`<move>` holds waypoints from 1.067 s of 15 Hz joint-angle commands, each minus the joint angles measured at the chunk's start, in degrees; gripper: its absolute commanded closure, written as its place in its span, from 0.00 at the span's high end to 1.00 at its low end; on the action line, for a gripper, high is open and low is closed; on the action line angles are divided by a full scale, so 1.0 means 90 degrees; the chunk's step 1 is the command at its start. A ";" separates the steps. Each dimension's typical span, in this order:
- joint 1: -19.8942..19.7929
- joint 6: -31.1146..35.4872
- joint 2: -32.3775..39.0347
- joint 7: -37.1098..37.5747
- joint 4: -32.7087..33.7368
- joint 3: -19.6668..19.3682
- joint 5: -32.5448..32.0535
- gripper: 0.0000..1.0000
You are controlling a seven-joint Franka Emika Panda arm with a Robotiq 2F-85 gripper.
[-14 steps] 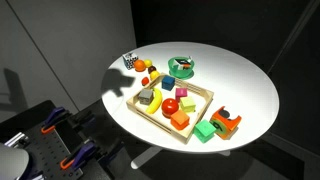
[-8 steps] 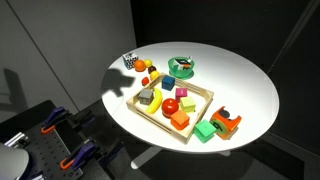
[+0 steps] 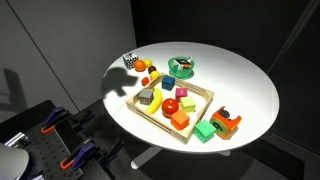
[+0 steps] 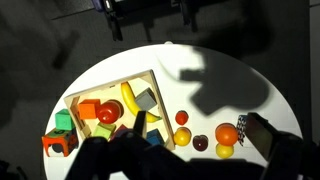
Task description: Put the strawberry in the box
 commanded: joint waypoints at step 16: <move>0.0268 0.3044 0.2248 -0.0200 0.0009 -0.0068 -0.0102 1.00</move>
